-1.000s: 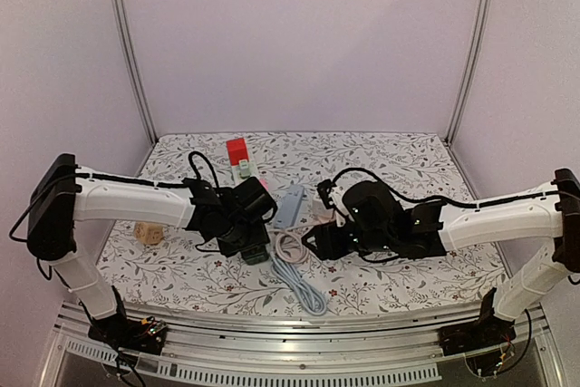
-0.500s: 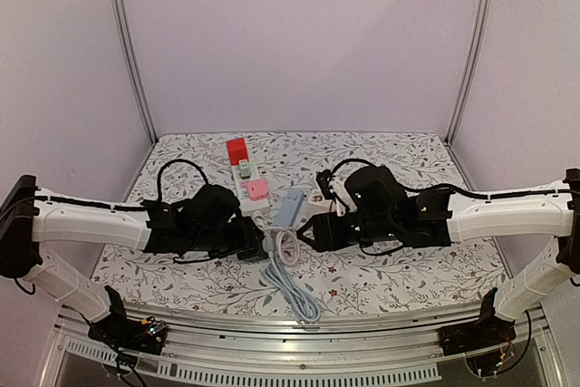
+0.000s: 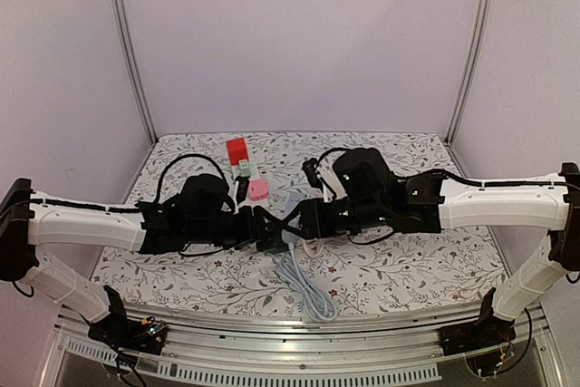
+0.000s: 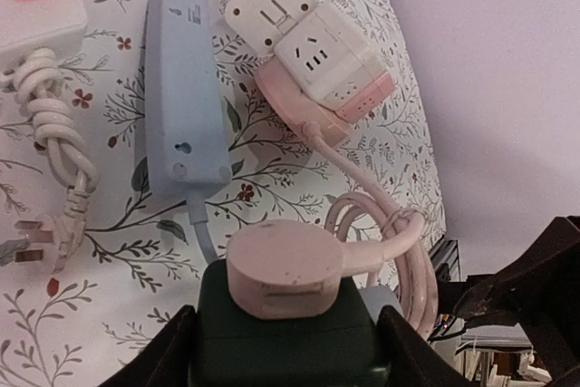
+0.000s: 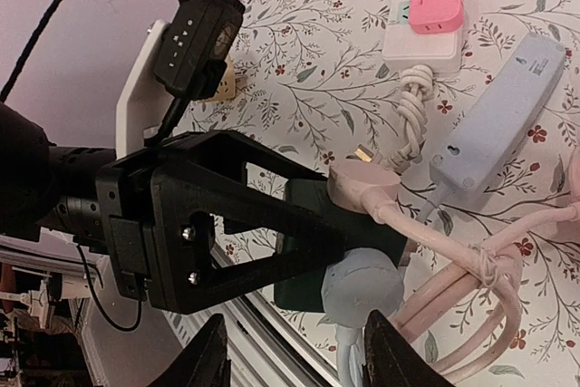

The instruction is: Pull the plug off the socket

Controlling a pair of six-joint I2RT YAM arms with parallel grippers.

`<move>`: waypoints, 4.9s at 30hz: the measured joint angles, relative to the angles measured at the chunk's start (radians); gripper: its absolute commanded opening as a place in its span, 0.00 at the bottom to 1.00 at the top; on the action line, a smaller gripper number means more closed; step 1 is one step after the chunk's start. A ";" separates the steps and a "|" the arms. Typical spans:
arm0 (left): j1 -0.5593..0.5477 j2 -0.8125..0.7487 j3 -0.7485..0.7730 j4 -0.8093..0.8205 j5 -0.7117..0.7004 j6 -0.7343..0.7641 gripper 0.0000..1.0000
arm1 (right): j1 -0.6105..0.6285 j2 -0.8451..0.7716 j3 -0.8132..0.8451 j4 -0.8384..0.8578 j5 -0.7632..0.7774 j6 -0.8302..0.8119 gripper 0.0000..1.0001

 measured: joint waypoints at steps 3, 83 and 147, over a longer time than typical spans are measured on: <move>0.003 0.000 -0.001 0.025 0.029 0.003 0.35 | 0.000 0.020 0.019 -0.009 -0.013 0.008 0.47; 0.024 -0.048 -0.063 0.102 0.113 0.152 0.29 | -0.007 0.100 -0.013 0.047 -0.040 0.201 0.00; 0.022 -0.142 0.013 -0.196 0.002 0.177 0.25 | -0.005 0.169 0.050 0.092 -0.074 0.179 0.00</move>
